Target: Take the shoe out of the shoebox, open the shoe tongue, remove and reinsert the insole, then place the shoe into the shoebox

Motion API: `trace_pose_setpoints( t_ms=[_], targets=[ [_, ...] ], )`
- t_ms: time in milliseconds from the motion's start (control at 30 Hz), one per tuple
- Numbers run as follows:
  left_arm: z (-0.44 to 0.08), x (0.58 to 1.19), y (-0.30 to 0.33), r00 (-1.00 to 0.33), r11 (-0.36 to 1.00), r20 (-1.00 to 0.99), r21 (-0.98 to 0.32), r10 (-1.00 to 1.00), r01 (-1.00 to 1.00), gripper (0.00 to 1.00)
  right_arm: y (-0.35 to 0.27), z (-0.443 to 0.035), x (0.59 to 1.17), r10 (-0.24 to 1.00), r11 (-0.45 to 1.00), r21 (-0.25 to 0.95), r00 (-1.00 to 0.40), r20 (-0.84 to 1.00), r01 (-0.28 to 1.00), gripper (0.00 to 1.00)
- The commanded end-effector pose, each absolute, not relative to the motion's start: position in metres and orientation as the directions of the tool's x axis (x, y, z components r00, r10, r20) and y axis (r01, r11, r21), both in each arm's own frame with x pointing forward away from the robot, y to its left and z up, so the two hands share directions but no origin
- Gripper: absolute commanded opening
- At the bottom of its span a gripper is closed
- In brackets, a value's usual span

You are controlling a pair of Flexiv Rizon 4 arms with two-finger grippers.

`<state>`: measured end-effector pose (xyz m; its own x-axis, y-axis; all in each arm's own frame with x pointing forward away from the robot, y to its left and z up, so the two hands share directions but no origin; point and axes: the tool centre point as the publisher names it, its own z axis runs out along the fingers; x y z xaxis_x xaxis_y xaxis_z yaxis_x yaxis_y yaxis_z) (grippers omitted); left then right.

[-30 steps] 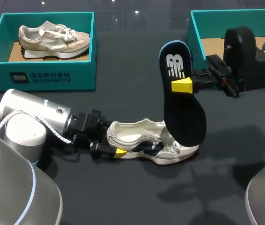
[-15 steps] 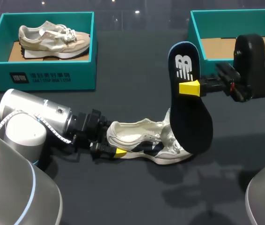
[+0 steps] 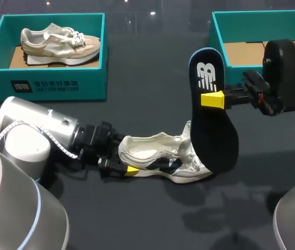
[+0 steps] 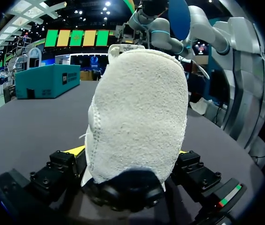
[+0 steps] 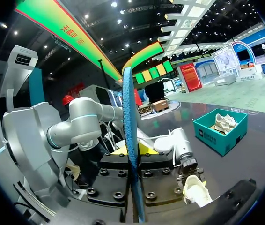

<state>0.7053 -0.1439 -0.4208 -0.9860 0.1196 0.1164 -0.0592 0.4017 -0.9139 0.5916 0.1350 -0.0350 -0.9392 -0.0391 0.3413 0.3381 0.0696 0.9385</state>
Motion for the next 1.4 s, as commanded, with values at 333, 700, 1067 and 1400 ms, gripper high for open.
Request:
trace_pose_setpoints(
  t_ms=[333, 700, 1067, 1400],
  targets=[
    [-0.403, 0.708, -0.106, -0.991, 0.586, 0.090, -0.810, 0.094, -0.017, 1.00, 0.136, -0.036, 0.591, -0.038, 0.070, 0.938, -0.939, 0.342, 0.339, 0.00],
    [-0.389, 0.724, -0.085, -0.988, 0.763, 0.108, -0.646, 0.110, 0.015, 1.00, 0.136, -0.036, 0.591, -0.038, 0.070, 0.938, -0.939, 0.342, 0.339, 0.00],
    [-0.394, 0.716, -0.088, -0.961, 0.918, 0.193, -0.379, 0.199, 0.114, 1.00, 0.136, -0.036, 0.591, -0.038, 0.070, 0.938, -0.939, 0.342, 0.339, 0.00],
    [-0.394, 0.716, -0.088, -0.961, 0.918, 0.193, -0.379, 0.199, 0.114, 1.00, 0.136, -0.036, 0.591, -0.038, 0.070, 0.938, -0.939, 0.342, 0.339, 0.00]
  ],
)
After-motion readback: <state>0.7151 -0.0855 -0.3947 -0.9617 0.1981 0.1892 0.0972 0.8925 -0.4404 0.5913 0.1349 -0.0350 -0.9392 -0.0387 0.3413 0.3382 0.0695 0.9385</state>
